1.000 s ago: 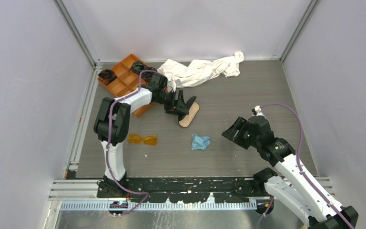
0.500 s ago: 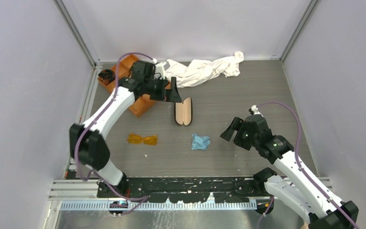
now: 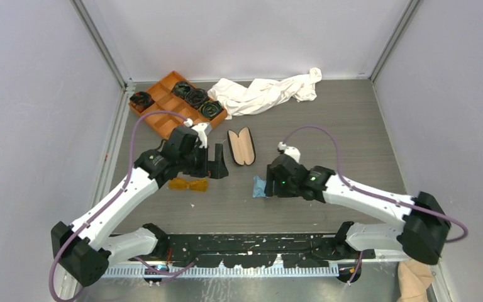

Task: Organize the sunglasses
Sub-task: Pick up the glasses cleaning cloth from the center of the board.

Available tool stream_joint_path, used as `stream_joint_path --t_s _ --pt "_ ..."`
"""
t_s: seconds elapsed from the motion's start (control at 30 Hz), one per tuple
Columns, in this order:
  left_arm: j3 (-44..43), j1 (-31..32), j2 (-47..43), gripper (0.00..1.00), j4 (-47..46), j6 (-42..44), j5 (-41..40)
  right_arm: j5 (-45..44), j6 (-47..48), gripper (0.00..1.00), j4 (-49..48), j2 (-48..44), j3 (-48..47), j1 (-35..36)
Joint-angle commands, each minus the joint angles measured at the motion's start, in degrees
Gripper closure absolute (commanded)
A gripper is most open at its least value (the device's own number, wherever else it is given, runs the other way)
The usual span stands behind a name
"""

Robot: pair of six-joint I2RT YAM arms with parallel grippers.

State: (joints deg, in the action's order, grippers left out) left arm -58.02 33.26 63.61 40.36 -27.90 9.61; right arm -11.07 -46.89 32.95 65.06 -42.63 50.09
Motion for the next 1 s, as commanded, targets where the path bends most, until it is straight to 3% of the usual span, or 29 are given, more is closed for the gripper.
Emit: stream_joint_path --t_s 0.0,0.13,0.43,0.6,0.73,0.8,0.9,0.97 --pt "2.50 0.41 -5.57 0.00 -0.15 -4.65 -7.21 -6.52 0.48 0.38 -5.89 8.45 -5.57 5.41" --pt "4.26 0.37 -5.87 0.00 -1.70 -5.74 -5.48 -7.97 1.67 0.42 -8.96 16.39 -7.15 6.78" --pt "4.40 0.37 -3.73 0.00 -2.87 -6.16 -3.28 -13.67 2.29 0.63 -8.98 21.43 -9.39 6.61" --pt "5.19 0.40 -3.68 0.00 -3.64 -6.08 -2.93 -15.06 3.30 0.66 -8.63 22.87 -9.92 6.39" --pt "5.61 0.34 -3.12 0.00 -4.74 -6.66 -2.30 -15.03 3.94 0.63 -8.18 24.85 -10.89 6.07" --pt "5.66 0.34 -2.75 0.00 -4.93 -6.77 -2.03 -15.03 3.98 0.70 -8.71 25.09 -10.73 6.07" --pt "5.69 0.38 -1.99 0.00 -4.85 -6.73 -1.94 -14.17 3.93 0.94 -8.44 24.20 -11.08 5.59" --pt "6.00 0.32 -1.69 0.00 -5.31 -7.13 -2.39 -14.01 3.98 1.00 -7.73 22.17 -11.32 5.37"
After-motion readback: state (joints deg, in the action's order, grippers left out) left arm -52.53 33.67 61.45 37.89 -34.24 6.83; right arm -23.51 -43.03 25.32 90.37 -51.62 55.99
